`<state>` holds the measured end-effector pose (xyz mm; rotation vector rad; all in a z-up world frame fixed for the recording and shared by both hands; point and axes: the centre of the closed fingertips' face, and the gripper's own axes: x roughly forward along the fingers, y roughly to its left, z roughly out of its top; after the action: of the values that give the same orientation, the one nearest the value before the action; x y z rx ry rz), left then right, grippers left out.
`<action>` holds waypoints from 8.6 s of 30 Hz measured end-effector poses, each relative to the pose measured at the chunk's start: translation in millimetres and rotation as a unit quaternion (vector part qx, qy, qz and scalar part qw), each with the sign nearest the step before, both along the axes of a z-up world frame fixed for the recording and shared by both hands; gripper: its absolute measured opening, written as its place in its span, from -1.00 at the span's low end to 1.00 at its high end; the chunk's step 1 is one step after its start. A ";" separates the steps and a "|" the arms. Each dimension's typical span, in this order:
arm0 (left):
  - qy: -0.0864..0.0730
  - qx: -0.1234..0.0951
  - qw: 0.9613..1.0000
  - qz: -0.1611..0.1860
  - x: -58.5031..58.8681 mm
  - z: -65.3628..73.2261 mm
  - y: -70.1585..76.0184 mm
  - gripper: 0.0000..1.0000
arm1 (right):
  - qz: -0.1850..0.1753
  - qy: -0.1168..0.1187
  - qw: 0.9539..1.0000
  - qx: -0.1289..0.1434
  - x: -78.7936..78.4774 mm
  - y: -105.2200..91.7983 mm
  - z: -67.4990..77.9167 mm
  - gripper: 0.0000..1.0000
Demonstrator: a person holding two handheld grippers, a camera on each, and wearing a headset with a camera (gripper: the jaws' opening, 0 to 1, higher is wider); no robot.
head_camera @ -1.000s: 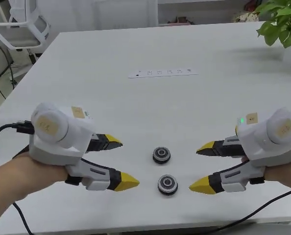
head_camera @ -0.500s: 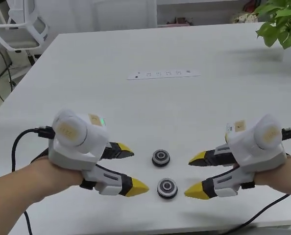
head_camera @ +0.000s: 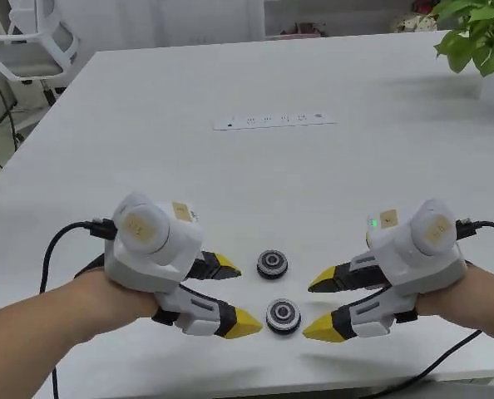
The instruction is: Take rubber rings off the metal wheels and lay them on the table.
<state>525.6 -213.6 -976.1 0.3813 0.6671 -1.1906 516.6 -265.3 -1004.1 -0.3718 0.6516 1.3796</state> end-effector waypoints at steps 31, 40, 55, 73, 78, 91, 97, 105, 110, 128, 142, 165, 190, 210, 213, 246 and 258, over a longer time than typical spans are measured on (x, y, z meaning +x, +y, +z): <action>0.015 -0.017 1.000 -0.006 -8.4 -18.7 -33.7 -0.42 | 0.006 0.018 1.000 0.007 -5.2 10.7 -13.5 -0.49; 0.001 -0.002 1.000 -0.013 -9.4 -26.2 -41.1 -0.52 | 0.008 0.017 1.000 0.004 -6.2 10.3 -14.1 -0.50; -0.031 0.004 0.999 -0.003 -3.0 -26.6 -39.9 -0.69 | 0.000 0.018 1.000 0.012 -4.9 11.7 -12.6 -0.51; -0.037 -0.003 0.999 0.012 -1.3 -25.1 -40.0 -0.72 | -0.022 0.022 0.999 0.022 1.1 15.7 -14.8 -0.45; -0.038 -0.004 0.999 0.014 -1.1 -25.7 -40.3 -0.72 | -0.020 0.023 0.999 0.024 -3.3 12.7 -13.1 -0.57; -0.040 -0.007 0.999 0.030 -1.4 -26.6 -40.3 -0.72 | -0.032 0.032 0.999 0.016 -2.2 4.8 -17.3 -0.93; -0.046 -0.005 0.999 0.025 -2.0 -27.1 -40.2 -0.72 | -0.060 0.063 0.996 0.021 -0.1 2.8 -17.4 -1.00; -0.049 -0.005 0.999 0.017 -3.4 -27.2 -39.5 -0.72 | -0.097 0.111 0.988 0.043 0.6 -0.4 -14.6 -1.00; -0.050 -0.004 0.999 0.014 -4.1 -27.4 -39.1 -0.73 | -0.115 0.130 0.984 0.052 2.6 -0.6 -12.1 -1.00; -0.054 0.002 0.999 0.010 -4.3 -28.0 -38.4 -0.74 | -0.148 0.164 0.972 0.077 4.4 -0.9 -4.4 -1.00; -0.055 0.004 0.998 0.015 -4.1 -28.0 -38.7 -0.75 | -0.173 0.197 0.960 0.099 7.7 1.9 -3.0 -1.00; -0.059 0.008 0.998 0.018 -4.4 -28.4 -39.2 -0.75 | -0.144 0.215 0.959 0.118 -6.2 16.5 4.7 -1.00; -0.022 -0.017 1.000 0.009 -8.1 -14.4 -39.2 -0.54 | -0.155 0.207 0.957 0.131 4.7 14.1 9.4 -1.00; -0.020 -0.077 0.996 0.052 -10.8 32.5 -2.3 -0.05 | -0.147 0.213 0.954 0.152 -0.4 24.5 32.9 -1.00; -0.046 -0.047 0.997 0.034 -12.3 35.2 8.3 0.01 | -0.145 0.212 0.954 0.153 1.0 26.8 35.9 -1.00; -0.049 -0.068 0.989 0.122 -17.9 61.2 84.3 0.38 | -0.128 0.195 0.967 0.106 28.9 64.6 21.2 -1.00; -0.049 -0.054 0.990 0.124 -20.5 53.2 88.2 0.42 | -0.122 0.172 0.976 0.062 28.0 71.0 -0.1 -1.00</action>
<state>505.1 -125.5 -922.9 0.2543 0.5453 -0.9602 544.6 -194.3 -1004.2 0.0503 0.8605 1.2502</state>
